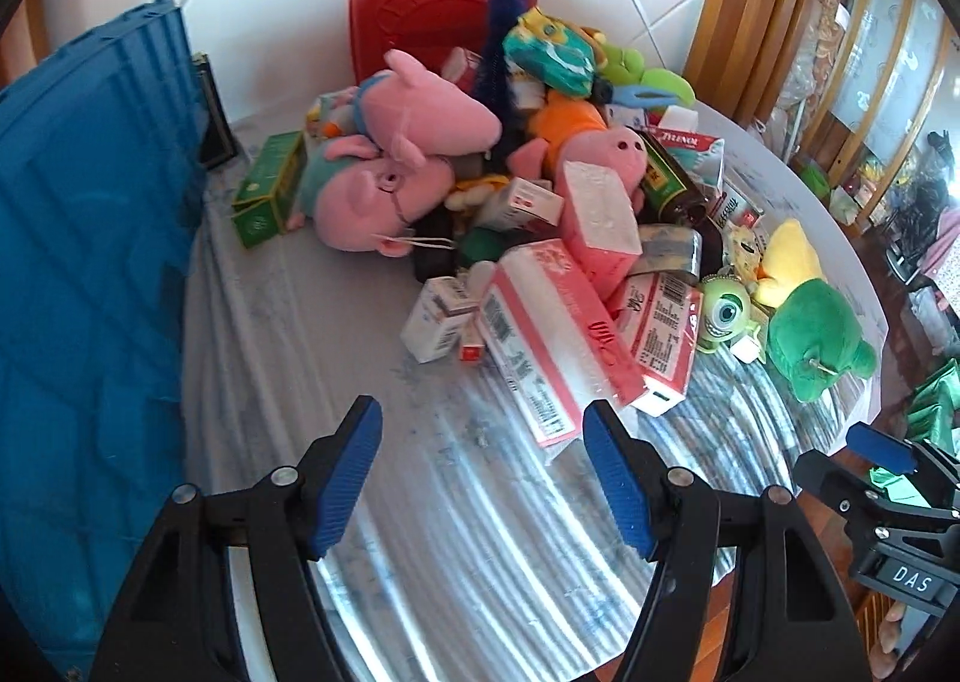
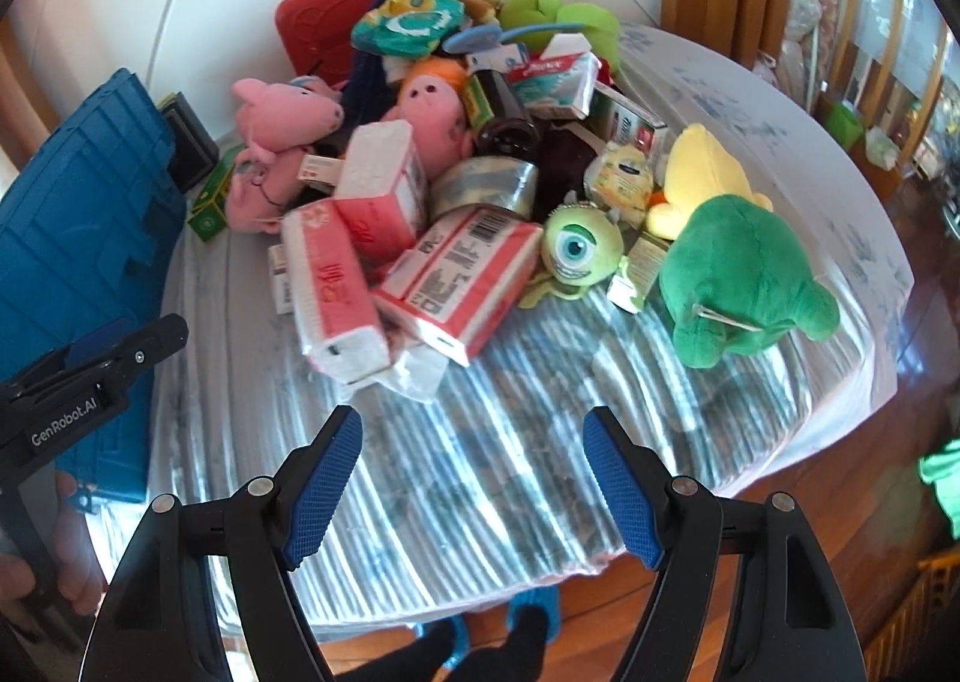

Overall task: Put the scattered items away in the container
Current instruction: 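Raise both tools out of the crate and move back over the pile, then grasp a pink tissue pack with the left tool while the right tool grasps a white-red tissue pack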

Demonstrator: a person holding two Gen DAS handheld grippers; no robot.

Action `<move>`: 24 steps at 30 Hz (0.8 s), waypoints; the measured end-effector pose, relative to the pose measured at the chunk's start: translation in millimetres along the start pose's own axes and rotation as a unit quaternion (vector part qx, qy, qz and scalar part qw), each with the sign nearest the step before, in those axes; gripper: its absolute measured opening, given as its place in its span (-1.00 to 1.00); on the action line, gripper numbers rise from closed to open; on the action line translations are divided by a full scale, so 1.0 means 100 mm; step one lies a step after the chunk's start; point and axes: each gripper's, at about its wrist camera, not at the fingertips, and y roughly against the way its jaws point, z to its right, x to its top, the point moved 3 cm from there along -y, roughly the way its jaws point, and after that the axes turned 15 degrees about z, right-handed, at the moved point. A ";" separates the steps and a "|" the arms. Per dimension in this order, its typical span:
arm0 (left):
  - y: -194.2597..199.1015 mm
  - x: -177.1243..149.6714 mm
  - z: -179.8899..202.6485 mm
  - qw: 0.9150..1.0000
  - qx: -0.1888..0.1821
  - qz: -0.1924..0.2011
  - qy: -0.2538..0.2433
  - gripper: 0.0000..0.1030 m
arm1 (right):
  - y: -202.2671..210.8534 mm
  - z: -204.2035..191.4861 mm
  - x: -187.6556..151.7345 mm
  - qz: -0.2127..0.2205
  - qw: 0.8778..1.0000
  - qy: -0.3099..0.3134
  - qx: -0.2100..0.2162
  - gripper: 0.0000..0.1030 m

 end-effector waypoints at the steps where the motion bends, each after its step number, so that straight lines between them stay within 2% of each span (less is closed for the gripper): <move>1: -0.07 0.01 0.08 1.000 0.002 -0.003 0.000 0.34 | -0.06 0.05 0.02 -0.005 1.000 0.001 0.001 0.49; 5: -0.36 0.06 0.35 1.000 0.010 -0.018 0.002 0.34 | -0.29 0.26 0.14 -0.020 1.000 0.007 0.012 0.49; 8: -0.61 0.04 0.50 0.999 0.031 -0.030 -0.007 0.34 | -0.46 0.38 0.25 -0.026 0.999 0.017 0.021 0.49; 14: -0.99 -0.11 0.55 0.996 0.060 -0.066 0.002 0.34 | -0.81 0.53 0.34 -0.053 0.998 0.017 0.043 0.49; 20: -1.07 -0.20 0.32 0.992 0.116 -0.054 -0.010 0.34 | -1.12 0.35 0.31 -0.078 0.994 0.037 0.073 0.49; 24: -1.05 -0.23 0.20 0.994 0.095 -0.053 0.011 0.34 | -1.36 0.11 0.22 -0.099 0.990 0.051 0.089 0.50</move>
